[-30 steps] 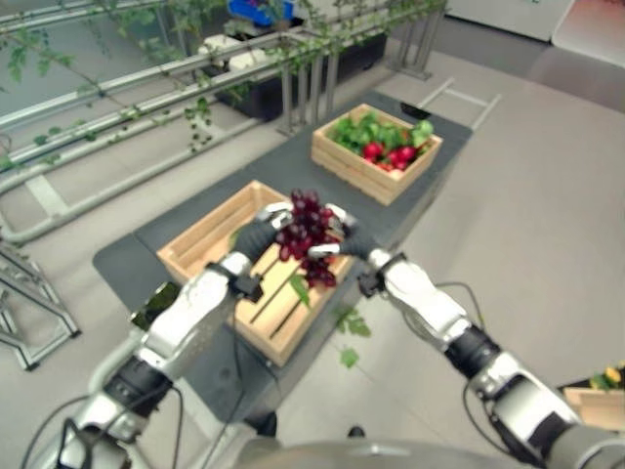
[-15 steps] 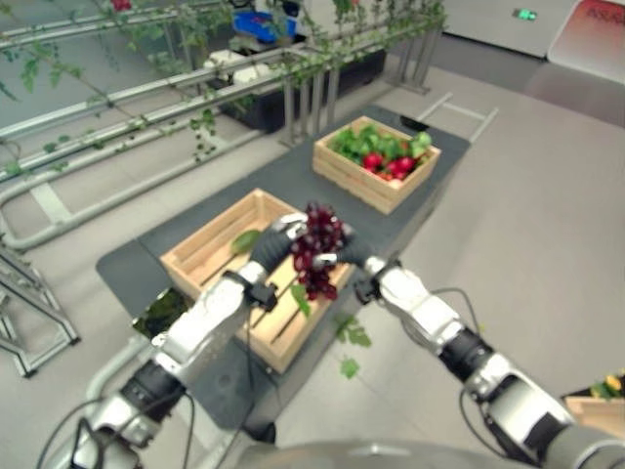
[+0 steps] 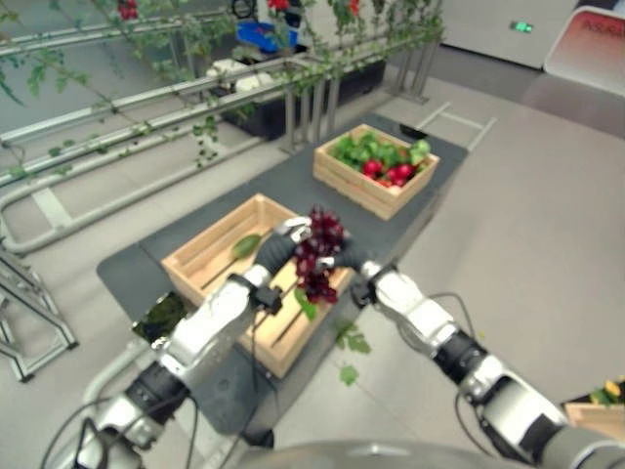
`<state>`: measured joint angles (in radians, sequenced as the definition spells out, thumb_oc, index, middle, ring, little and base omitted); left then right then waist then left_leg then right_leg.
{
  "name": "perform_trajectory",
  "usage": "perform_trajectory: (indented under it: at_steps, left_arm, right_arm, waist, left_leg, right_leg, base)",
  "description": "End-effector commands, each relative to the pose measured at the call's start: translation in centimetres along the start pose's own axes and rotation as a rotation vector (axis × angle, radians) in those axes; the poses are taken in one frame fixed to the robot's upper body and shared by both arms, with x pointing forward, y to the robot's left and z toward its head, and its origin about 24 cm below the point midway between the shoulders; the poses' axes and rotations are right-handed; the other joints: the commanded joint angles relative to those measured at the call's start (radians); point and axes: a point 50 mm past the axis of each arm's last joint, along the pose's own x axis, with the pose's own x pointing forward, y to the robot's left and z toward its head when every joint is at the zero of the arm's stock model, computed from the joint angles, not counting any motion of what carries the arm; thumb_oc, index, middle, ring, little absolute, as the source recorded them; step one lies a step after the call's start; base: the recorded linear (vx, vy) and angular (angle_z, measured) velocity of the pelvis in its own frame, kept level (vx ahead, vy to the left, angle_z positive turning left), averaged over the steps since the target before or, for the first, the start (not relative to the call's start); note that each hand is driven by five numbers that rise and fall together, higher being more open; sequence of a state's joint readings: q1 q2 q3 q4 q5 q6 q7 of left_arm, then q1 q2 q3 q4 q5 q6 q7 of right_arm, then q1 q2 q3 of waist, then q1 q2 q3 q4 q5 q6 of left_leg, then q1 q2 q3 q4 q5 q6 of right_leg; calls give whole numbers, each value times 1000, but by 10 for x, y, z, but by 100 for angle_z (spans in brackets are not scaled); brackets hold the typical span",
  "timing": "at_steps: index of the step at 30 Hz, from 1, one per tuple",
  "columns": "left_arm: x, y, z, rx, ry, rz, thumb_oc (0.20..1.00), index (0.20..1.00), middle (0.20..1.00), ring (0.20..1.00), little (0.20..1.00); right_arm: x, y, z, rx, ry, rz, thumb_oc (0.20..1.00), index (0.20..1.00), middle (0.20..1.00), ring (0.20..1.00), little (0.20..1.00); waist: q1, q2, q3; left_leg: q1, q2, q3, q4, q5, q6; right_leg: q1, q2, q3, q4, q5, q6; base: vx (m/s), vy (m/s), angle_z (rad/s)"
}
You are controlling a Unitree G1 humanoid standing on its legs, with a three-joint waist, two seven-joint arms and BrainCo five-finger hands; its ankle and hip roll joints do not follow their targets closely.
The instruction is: Pick up the fruits from the basket on one side to the basket on the other side
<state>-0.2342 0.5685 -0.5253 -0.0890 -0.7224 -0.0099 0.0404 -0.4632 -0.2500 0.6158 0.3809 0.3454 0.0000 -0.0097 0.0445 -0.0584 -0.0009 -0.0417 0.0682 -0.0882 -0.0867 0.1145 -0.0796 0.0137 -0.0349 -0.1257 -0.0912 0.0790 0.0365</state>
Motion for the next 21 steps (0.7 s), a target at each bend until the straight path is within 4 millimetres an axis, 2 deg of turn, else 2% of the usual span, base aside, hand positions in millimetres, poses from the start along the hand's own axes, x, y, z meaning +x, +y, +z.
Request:
perform_trajectory:
  at_steps: [1,2,3,4,10,11,12,13,14,18,21]
  left_arm:
    - [34,-49,41,-61,-213,-224,200,200,200,200,200]
    - [34,-51,42,-64,-217,-229,200,200,200,200,200]
    - [34,-52,44,-65,-221,-234,200,200,200,200,200]
    - [34,-52,44,-65,-221,-234,200,200,200,200,200]
    - [35,-55,44,-75,-219,-248,200,200,200,200,200]
    - [36,-55,43,-83,-217,-244,288,288,288,288,288]
    - [36,-55,43,-83,-217,-242,454,454,454,454,454]
    - [36,-55,42,-85,-215,-243,526,526,526,526,526]
    - [36,-55,42,-86,-214,-242,555,555,555,555,555]
    - [36,-55,44,-84,-219,-249,517,517,517,517,517]
    - [36,-55,44,-86,-220,-245,539,539,539,539,539]
  right_arm:
    - [20,36,29,54,-126,96,1000,1000,1000,1000,1000]
    - [20,36,30,58,-126,94,1000,1000,1000,1000,1000]
    - [21,36,30,62,-128,91,376,376,376,376,376]
    - [21,36,30,62,-128,91,200,200,200,200,200]
    - [22,37,29,75,-120,84,200,200,200,200,200]
    - [22,36,30,80,-121,76,200,200,200,200,200]
    - [22,35,29,82,-117,69,200,200,200,200,200]
    - [22,34,28,84,-116,67,200,200,200,200,200]
    - [22,33,27,86,-112,61,200,200,200,200,200]
    - [21,28,24,106,-103,40,200,200,200,200,200]
    - [20,24,23,116,-98,22,200,200,200,200,200]
  waist:
    - [19,-25,-26]
    - [20,-25,-26]
    - [21,-27,-26]
    - [21,-27,-26]
    - [23,-28,-26]
    - [23,-30,-28]
    - [23,-31,-28]
    - [23,-32,-28]
    - [23,-33,-29]
    - [22,-35,-30]
    - [23,-38,-32]
  left_leg:
    - [15,-26,-26,0,-93,40]
    - [15,-27,-27,0,-93,41]
    - [15,-27,-28,0,-93,41]
    - [15,-27,-28,0,-93,41]
    - [16,-27,-31,0,-93,41]
    - [18,-28,-31,0,-94,42]
    - [18,-28,-31,0,-94,42]
    - [19,-28,-31,0,-95,42]
    - [20,-28,-31,0,-96,42]
    - [25,-28,-31,-1,-98,43]
    - [27,-28,-31,-1,-99,44]
  right_leg:
    - [14,-18,-8,9,-62,72]
    - [14,-18,-8,9,-62,72]
    - [15,-18,-8,9,-62,71]
    - [15,-18,-8,9,-62,71]
    - [16,-20,-11,12,-63,71]
    - [17,-20,-11,13,-63,71]
    - [18,-20,-11,14,-63,71]
    - [19,-20,-12,14,-64,72]
    - [20,-20,-11,14,-64,72]
    - [22,-20,-11,14,-64,72]
    - [23,-21,-11,14,-64,73]
  base:
    - [0,0,0]
    - [0,0,0]
    - [0,0,0]
    - [0,0,0]
    - [-2,5,2]
    - [-3,7,3]
    - [0,0,0]
    - [0,0,0]
    - [0,0,0]
    - [0,0,0]
    - [0,0,0]
